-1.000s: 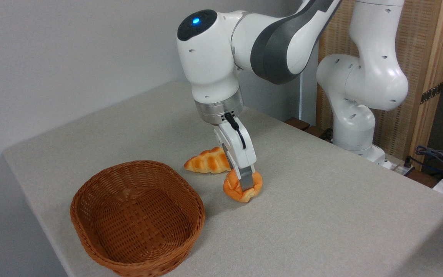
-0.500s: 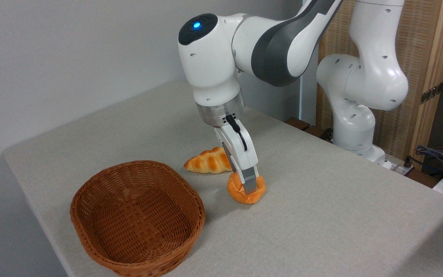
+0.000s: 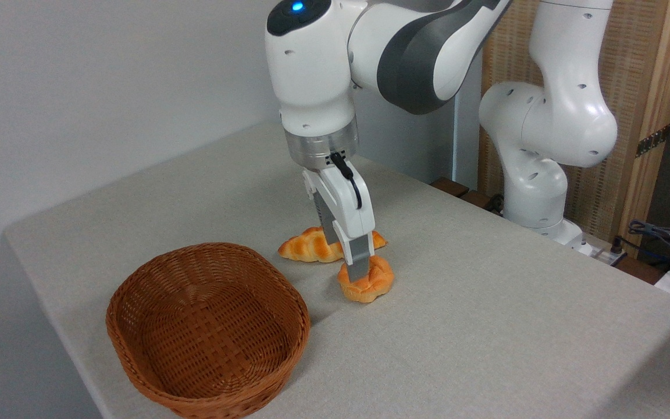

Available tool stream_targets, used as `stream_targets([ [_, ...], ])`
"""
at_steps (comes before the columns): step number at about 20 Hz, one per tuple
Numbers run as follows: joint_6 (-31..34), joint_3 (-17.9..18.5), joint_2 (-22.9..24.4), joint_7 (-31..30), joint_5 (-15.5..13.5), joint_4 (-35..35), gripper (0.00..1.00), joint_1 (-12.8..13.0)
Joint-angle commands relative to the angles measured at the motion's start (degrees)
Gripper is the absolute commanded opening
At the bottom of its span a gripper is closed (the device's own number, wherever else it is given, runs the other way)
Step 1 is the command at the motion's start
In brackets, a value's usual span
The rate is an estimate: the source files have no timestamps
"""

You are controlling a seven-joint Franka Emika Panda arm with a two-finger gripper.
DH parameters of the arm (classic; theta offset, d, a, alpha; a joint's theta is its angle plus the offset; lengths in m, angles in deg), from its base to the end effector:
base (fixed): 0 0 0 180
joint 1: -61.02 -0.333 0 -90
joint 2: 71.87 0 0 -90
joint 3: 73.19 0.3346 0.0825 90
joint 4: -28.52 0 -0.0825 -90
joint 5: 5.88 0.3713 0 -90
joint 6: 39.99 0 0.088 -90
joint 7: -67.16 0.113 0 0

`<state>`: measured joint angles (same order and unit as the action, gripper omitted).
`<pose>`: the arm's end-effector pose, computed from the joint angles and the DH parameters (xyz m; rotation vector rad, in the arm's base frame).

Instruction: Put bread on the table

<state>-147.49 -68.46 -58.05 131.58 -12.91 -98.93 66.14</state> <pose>0.4491 -0.0111 0.4830 2.5388 -1.5414 -0.0305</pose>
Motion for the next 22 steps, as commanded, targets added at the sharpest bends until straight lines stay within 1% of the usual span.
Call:
stream_targets([
  [1,0.3,0.4,0.2,-1.6,-3.6,3.6,1.00,0.4],
  [3,2.0,0.5,-1.5,-4.2,-4.7,7.9,1.00,0.4],
  [7,6.9,0.4,-5.8,-12.8,-4.3,19.0,1.00,0.3],
  [10,8.0,0.3,-9.0,-20.4,-3.7,24.9,1.00,0.3],
  [12,9.2,0.0,-11.3,-22.4,-3.3,28.9,1.00,0.3],
  [14,12.0,-0.8,-14.2,-24.6,-2.8,35.4,1.00,0.2],
  [16,15.1,-2.3,-16.5,-24.8,-0.2,39.9,1.00,0.2],
  [17,15.4,-3.1,-16.5,-24.8,1.4,40.2,1.00,0.2],
  [18,15.6,-3.7,-16.5,-24.8,2.3,40.0,1.00,0.2],
  [20,15.6,-4.8,-16.7,-25.0,3.3,40.0,1.00,0.2],
  [22,15.7,-4.9,-16.6,-25.2,3.8,39.8,1.00,0.2],
])
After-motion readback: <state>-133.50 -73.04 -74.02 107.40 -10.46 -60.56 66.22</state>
